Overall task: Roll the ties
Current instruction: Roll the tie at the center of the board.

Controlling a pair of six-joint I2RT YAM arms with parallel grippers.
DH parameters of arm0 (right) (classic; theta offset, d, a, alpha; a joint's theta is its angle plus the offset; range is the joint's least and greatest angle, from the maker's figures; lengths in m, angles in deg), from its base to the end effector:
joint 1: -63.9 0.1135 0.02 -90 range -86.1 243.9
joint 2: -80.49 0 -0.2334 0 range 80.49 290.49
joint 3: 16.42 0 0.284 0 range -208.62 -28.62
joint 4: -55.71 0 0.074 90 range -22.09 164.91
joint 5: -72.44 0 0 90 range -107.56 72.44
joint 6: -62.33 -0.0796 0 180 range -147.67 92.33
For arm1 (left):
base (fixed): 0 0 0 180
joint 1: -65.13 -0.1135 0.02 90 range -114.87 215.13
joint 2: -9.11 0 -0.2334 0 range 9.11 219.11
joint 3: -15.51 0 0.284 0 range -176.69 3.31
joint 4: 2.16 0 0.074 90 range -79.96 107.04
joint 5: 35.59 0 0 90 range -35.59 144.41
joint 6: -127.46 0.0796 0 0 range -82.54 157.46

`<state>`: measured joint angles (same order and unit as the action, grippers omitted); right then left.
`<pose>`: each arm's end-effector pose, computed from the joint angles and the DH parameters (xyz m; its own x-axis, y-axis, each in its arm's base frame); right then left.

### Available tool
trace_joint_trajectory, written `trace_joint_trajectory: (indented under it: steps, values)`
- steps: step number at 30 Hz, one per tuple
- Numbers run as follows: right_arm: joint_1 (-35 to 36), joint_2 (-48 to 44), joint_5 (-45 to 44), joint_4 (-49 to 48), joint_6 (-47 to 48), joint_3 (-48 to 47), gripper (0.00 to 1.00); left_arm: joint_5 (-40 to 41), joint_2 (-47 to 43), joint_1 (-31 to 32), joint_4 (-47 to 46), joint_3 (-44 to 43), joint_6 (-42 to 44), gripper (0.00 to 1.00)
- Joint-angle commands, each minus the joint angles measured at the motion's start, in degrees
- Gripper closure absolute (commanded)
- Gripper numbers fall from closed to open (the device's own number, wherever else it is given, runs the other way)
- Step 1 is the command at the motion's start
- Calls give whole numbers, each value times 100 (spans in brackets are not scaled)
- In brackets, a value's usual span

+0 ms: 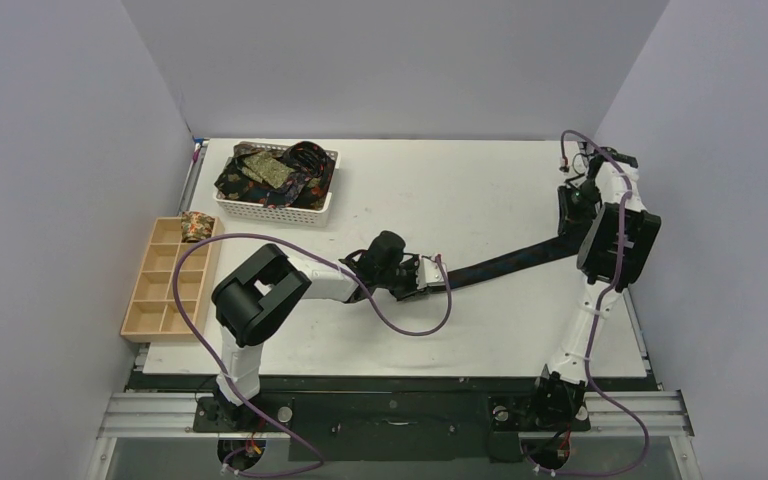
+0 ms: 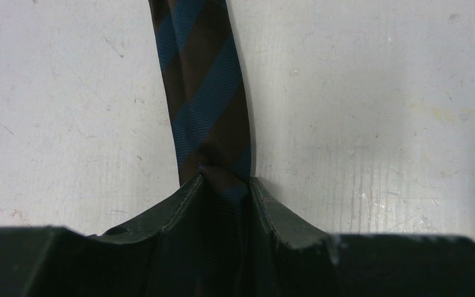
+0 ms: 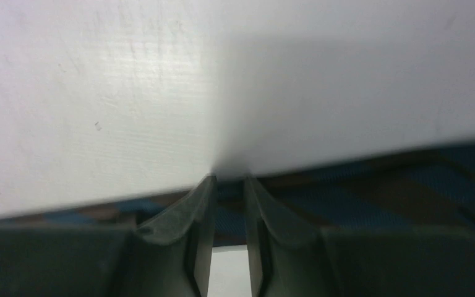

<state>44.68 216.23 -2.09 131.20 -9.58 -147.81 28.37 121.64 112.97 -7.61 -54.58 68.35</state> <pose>0.4762 -0.1435 0.1065 -0.9682 0.0206 -0.2492 -0.0293 0.9804 0.1948 0.2662 -0.3461 0.0499 0.1162 0.5589 -0.8210 0.9809 0.0655 0.1834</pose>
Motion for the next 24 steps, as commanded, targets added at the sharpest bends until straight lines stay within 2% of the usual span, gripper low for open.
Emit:
trace_joint_trajectory:
  steps: [1,13,16,21,24]
  values:
    - [-72,-24,-472,-133,-142,315,80,66,190,-54,1114,341,74,72]
    - [-794,-684,-1008,-108,317,2087,82,28,115,-37,1042,486,0,72]
    - [-946,-779,-1043,-217,381,2197,82,-29,106,76,1007,513,-73,72]
    - [-805,-1142,-588,-105,560,2055,79,-19,211,146,952,485,-270,72]
    - [-513,-1726,-24,81,733,2101,73,-27,217,2,900,483,-462,71]
